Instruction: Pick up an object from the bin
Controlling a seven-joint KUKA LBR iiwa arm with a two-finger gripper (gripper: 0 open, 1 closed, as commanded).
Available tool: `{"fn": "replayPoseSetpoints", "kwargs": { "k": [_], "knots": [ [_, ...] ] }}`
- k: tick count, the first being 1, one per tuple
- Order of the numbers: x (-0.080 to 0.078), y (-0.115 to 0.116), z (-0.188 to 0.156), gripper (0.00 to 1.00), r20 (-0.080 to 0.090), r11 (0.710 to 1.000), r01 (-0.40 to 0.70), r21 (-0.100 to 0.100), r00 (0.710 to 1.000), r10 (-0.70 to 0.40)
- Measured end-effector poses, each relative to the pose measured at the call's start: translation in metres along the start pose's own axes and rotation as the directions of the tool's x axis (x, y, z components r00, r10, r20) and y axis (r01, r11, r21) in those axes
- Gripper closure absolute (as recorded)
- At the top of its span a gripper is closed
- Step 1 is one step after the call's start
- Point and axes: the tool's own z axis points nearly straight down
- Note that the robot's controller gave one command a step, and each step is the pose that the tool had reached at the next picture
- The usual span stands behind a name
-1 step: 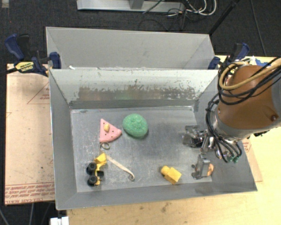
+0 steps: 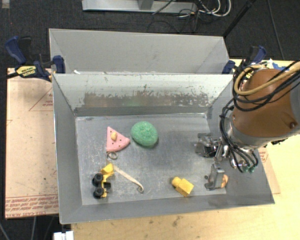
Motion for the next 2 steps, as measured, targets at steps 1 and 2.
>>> {"fn": "replayPoseSetpoints", "kwargs": {
  "k": [1, 2],
  "knots": [
    [-0.005, -0.02, 0.043, 0.0, 0.007, 0.998, 0.062, 0.001, 0.998, -0.062],
    [-0.009, -0.019, 0.07, 0.0, -0.003, 1.0, -0.017, 0.0, 1.0, 0.017]
  ]
}}
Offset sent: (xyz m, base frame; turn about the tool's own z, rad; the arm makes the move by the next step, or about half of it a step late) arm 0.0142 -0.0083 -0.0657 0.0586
